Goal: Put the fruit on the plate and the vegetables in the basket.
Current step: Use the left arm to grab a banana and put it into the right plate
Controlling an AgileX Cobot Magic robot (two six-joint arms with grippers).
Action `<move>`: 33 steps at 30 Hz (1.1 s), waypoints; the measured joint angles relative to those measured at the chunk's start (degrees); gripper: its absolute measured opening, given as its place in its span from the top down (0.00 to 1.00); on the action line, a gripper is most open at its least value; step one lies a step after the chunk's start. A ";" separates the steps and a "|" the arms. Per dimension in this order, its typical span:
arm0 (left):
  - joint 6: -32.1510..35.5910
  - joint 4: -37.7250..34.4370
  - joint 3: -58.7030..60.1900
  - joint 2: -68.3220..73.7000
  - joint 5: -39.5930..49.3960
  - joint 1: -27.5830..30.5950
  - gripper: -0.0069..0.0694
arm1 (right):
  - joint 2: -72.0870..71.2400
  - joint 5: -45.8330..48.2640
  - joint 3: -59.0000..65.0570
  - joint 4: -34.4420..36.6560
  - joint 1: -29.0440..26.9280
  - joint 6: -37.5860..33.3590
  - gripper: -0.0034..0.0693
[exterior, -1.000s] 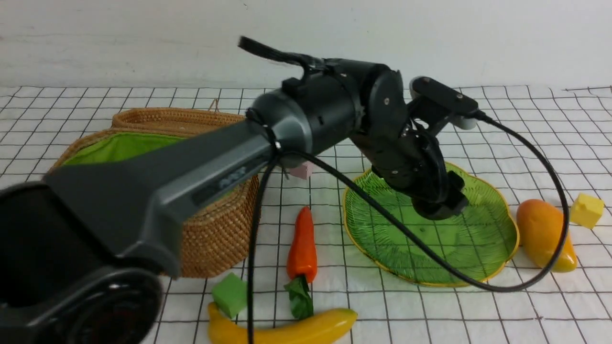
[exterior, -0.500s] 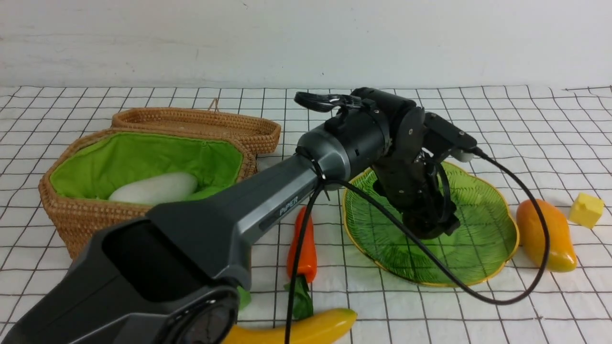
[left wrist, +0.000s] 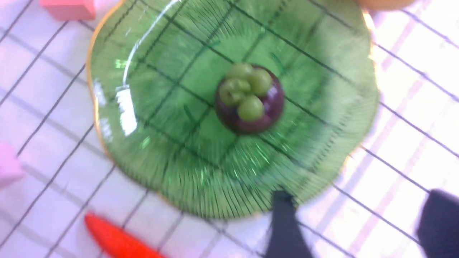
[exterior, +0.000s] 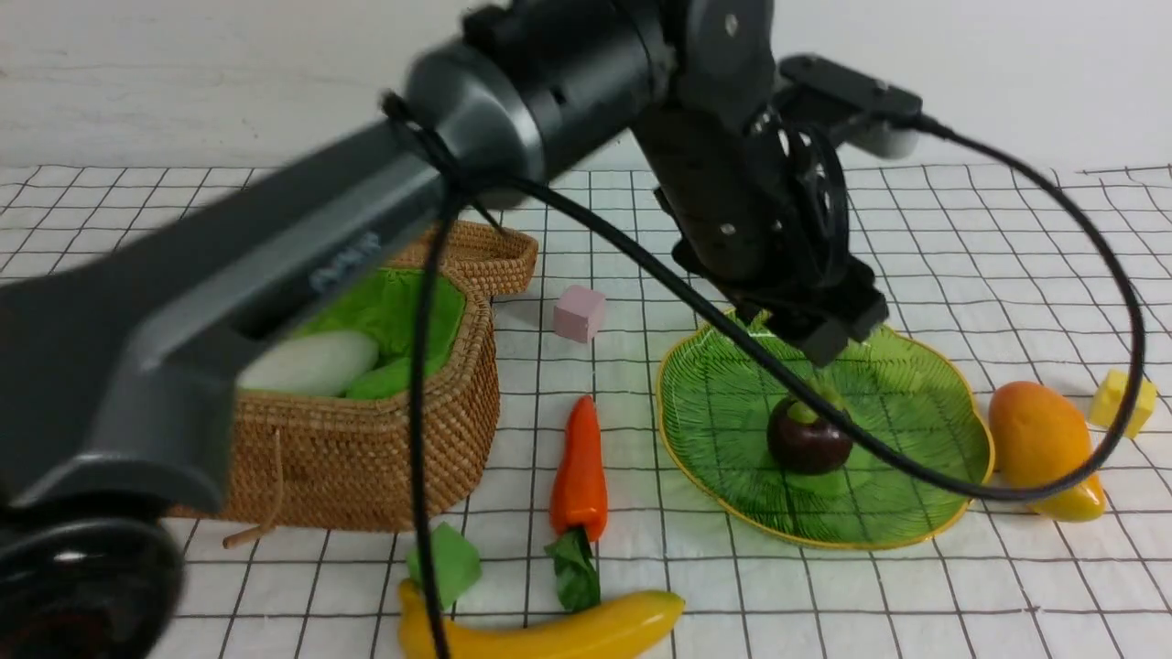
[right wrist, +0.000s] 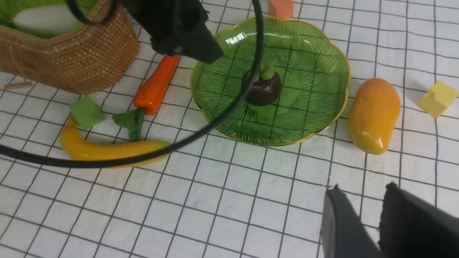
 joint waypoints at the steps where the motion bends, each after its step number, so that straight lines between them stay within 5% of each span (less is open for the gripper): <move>1: -1.31 0.17 1.58 -3.76 0.58 0.00 0.52 | 0.00 0.00 0.00 0.85 0.00 -0.73 0.68; 5: -5.25 1.66 9.53 -16.21 1.20 0.00 0.90 | 0.00 -1.23 0.00 3.59 0.00 -2.95 0.68; 14: -1.21 3.00 41.36 -33.84 1.32 0.00 0.92 | 0.00 -2.71 0.00 6.32 0.00 -4.85 0.67; 19: 10.69 2.98 59.40 -32.74 -6.62 0.00 0.71 | 0.00 -2.76 0.00 6.76 0.00 -4.92 0.66; 22: 16.64 3.33 64.87 -29.06 -17.35 0.00 0.43 | 0.00 -2.76 0.00 7.20 0.00 -4.91 0.66; 25: 17.93 4.03 65.25 -25.64 -24.26 0.00 0.29 | 0.00 -2.76 0.00 8.05 0.00 -4.93 0.66; 33: 18.27 8.97 65.25 -15.87 -31.26 0.00 0.28 | 0.00 -2.17 0.00 9.66 0.00 -5.74 0.66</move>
